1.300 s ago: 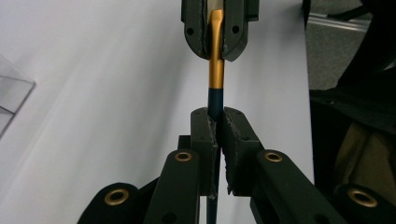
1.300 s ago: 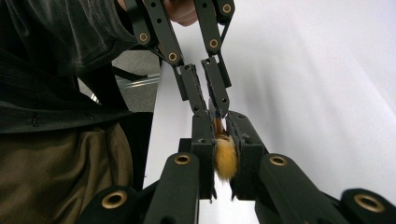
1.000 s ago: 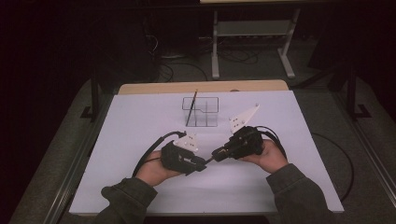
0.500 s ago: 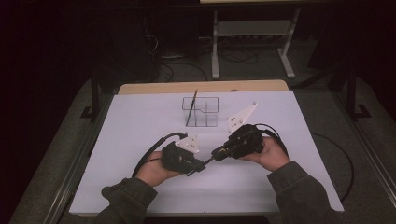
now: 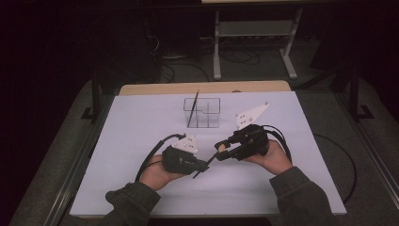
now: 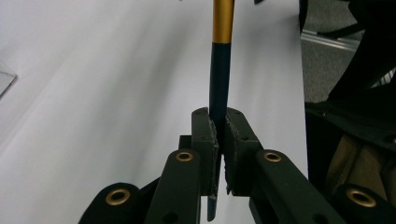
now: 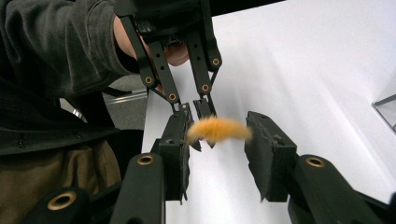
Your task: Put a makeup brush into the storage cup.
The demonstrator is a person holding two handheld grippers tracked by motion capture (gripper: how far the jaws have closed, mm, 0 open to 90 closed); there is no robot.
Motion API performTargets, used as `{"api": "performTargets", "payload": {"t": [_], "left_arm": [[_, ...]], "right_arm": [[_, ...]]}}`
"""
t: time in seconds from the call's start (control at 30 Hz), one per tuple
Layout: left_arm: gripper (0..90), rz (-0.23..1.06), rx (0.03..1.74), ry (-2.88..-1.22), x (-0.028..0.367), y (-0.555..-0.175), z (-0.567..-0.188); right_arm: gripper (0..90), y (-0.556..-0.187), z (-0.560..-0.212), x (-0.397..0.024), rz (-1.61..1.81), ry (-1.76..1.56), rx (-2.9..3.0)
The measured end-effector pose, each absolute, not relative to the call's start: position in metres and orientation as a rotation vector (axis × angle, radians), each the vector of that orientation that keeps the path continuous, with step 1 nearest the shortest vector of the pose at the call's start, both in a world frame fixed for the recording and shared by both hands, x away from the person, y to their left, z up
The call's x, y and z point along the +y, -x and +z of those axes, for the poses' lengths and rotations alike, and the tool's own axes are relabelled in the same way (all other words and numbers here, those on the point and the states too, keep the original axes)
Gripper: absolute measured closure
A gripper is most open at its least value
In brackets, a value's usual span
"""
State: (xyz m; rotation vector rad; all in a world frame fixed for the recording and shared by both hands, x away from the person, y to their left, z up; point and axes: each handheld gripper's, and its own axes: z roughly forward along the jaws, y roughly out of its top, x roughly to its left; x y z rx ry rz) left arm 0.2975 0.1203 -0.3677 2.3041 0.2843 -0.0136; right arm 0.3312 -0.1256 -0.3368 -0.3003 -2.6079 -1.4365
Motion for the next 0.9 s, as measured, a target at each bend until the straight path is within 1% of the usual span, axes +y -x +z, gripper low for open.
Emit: {"api": "performTargets", "payload": {"t": [0.17, 0.4, 0.7, 0.9], "left_arm": [[83.9, -0.009, 0.305, -2.272, 0.1216, -0.2992, -0.3667], [83.9, -0.019, 0.337, -2.228, 0.1224, -0.3003, -0.366], [83.9, 0.001, 0.349, -2.211, 0.1284, -0.3047, -0.3648], [83.9, 0.003, 0.343, -2.219, 0.1263, -0.305, -0.3655]], "right_arm": [[59.3, -0.3309, -0.3413, -0.1245, -1.463, 0.312, -2.59], [62.7, -0.3312, -0.3445, -0.1212, -1.48, 0.323, -2.567], [63.8, -0.332, -0.3451, -0.1219, -1.489, 0.336, -2.561], [67.3, -0.3322, -0.3461, -0.1186, -1.487, 0.329, -2.563]]}}
